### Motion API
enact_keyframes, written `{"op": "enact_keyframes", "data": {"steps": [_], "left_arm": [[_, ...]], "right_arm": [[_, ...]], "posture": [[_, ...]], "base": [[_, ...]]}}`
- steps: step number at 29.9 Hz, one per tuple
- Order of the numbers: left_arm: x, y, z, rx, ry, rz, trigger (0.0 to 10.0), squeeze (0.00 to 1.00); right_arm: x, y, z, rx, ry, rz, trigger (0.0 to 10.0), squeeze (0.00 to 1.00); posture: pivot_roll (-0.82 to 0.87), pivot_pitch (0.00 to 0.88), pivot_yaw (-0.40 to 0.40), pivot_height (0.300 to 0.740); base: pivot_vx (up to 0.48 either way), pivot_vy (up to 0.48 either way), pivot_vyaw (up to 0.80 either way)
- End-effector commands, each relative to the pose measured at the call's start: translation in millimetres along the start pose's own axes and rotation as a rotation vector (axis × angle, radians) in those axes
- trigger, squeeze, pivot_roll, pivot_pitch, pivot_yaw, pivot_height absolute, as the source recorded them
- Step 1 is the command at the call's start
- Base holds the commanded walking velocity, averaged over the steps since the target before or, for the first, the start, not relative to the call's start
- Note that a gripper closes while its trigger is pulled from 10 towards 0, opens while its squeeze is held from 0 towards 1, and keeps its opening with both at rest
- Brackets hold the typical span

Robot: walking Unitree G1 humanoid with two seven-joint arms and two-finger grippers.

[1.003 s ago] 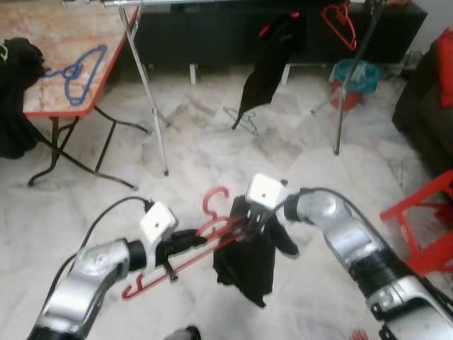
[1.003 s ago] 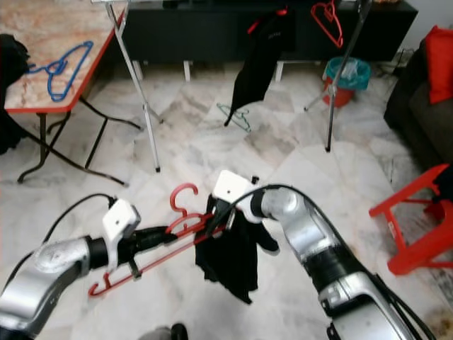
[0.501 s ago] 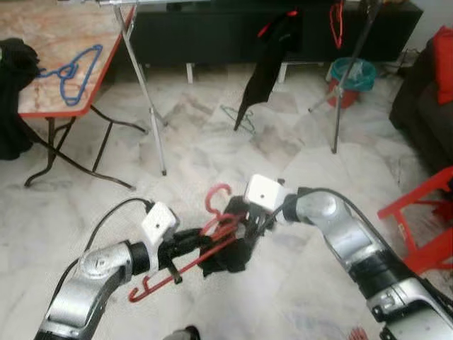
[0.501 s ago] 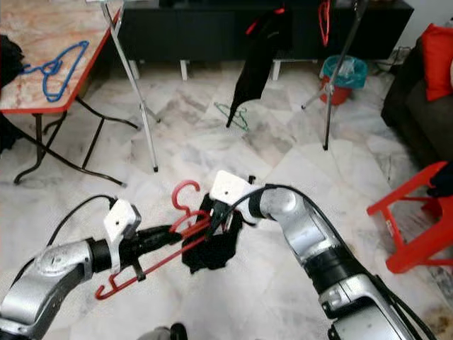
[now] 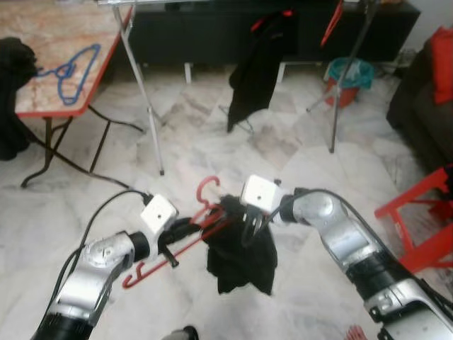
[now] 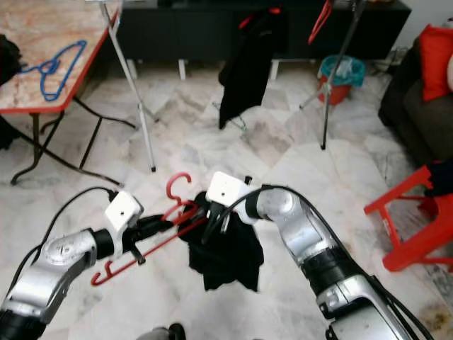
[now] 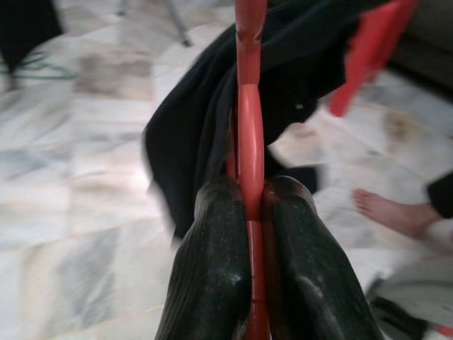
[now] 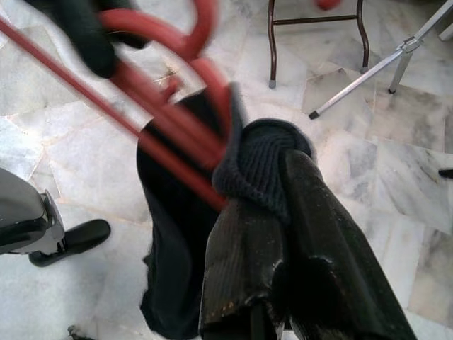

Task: Hang hanger

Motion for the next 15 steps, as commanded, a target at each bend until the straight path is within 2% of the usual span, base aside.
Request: {"op": "enact_keyframes", "data": {"steps": [1,3,5,6,7,10,13,15], "left_arm": [[4.0,6,-11.0,0.000,-0.070,-0.021,10.0,0.00],[4.0,3,-8.1,-0.006,-0.051,-0.007,10.0,0.00],[2.2,-13,16.3,-0.027,0.100,0.087,10.0,0.00],[2.4,-19,22.7,-0.038,0.132,0.121,10.0,0.00],[3.0,-22,26.1,-0.070,0.140,0.141,10.0,0.00],[4.6,-22,28.1,-0.082,0.155,0.156,10.0,0.00],[6.1,-23,40.6,-0.070,0.236,0.168,10.0,0.00],[6.9,-24,41.6,-0.045,0.235,0.177,10.0,0.00]], "right_arm": [[-0.3,8,2.8,0.022,0.015,-0.024,10.0,0.00],[-0.4,8,2.4,0.022,0.013,-0.024,10.0,0.00],[-1.2,8,2.0,0.019,0.010,-0.024,10.0,0.00],[-1.8,9,2.4,0.019,0.010,-0.025,10.0,0.00],[-2.7,10,3.3,0.019,0.012,-0.027,10.0,0.00],[-3.1,10,3.7,0.018,0.013,-0.028,10.0,0.00],[-3.3,10,3.5,0.014,0.010,-0.028,10.0,0.00],[-3.6,10,2.6,0.010,0.003,-0.027,10.0,0.00]], "posture": [[0.03,0.131,-0.005,0.740],[0.03,0.132,-0.005,0.740],[0.04,0.131,-0.007,0.740],[0.04,0.131,-0.007,0.740],[0.04,0.130,-0.007,0.740],[0.04,0.130,-0.006,0.740],[0.04,0.130,-0.006,0.740],[0.04,0.130,-0.006,0.740]], "base": [[0.000,0.000,0.00],[0.000,0.000,0.00],[0.000,0.000,0.00],[0.000,0.000,0.00],[0.000,0.000,0.00],[0.000,0.000,0.00],[0.000,0.000,0.00],[0.000,0.000,0.00]]}}
Point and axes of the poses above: a point about 5 cm out from each wrist's last joint towards the gripper, its own x axis pointing back from the gripper into the wrist, its own y axis along the axis of the wrist's last joint, z = x × y, the point moved 5 cm from there along -x, pointing out of the wrist towards the gripper, and after that the axes turned 1 degree about x, right-handed, at the moved point
